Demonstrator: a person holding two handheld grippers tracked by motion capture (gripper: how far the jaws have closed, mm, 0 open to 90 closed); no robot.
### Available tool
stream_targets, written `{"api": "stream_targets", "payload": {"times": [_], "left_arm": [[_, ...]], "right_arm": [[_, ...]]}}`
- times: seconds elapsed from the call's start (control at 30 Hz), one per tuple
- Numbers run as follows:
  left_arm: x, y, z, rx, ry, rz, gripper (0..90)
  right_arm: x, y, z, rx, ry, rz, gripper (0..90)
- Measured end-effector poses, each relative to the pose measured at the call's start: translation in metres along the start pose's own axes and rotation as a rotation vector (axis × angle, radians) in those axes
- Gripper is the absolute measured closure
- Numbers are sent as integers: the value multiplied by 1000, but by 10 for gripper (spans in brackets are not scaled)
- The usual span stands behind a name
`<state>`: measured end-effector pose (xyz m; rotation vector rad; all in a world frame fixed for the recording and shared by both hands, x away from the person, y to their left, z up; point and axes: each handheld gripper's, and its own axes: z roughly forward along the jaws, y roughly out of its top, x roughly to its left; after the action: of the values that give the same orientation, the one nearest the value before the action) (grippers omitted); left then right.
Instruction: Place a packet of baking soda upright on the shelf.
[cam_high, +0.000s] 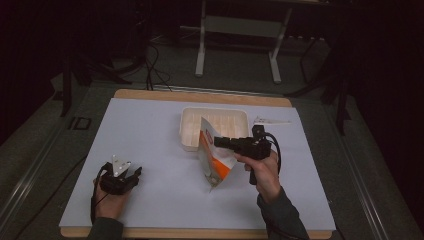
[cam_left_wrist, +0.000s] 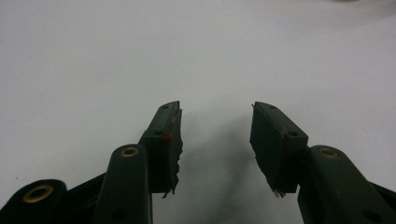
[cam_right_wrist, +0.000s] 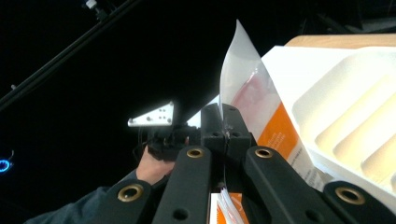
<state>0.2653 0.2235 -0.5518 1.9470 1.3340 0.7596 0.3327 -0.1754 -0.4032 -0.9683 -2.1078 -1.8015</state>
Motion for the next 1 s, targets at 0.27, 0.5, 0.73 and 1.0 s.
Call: {"api": "stream_targets", "payload": {"times": [0.27, 0.5, 0.73, 1.0], "left_arm": [[0, 0, -1, -6, 2, -7, 522], [0, 0, -1, -5, 2, -5, 522], [0, 0, 0, -6, 1, -8, 522], [0, 0, 0, -7, 1, -7, 522]], "right_arm": [[2, 12, -7, -60, -32, -7, 900], [2, 17, -6, -89, -80, -6, 900], [1, 25, -4, -112, -113, -4, 900], [-4, 33, -6, -142, -158, -4, 900]]}}
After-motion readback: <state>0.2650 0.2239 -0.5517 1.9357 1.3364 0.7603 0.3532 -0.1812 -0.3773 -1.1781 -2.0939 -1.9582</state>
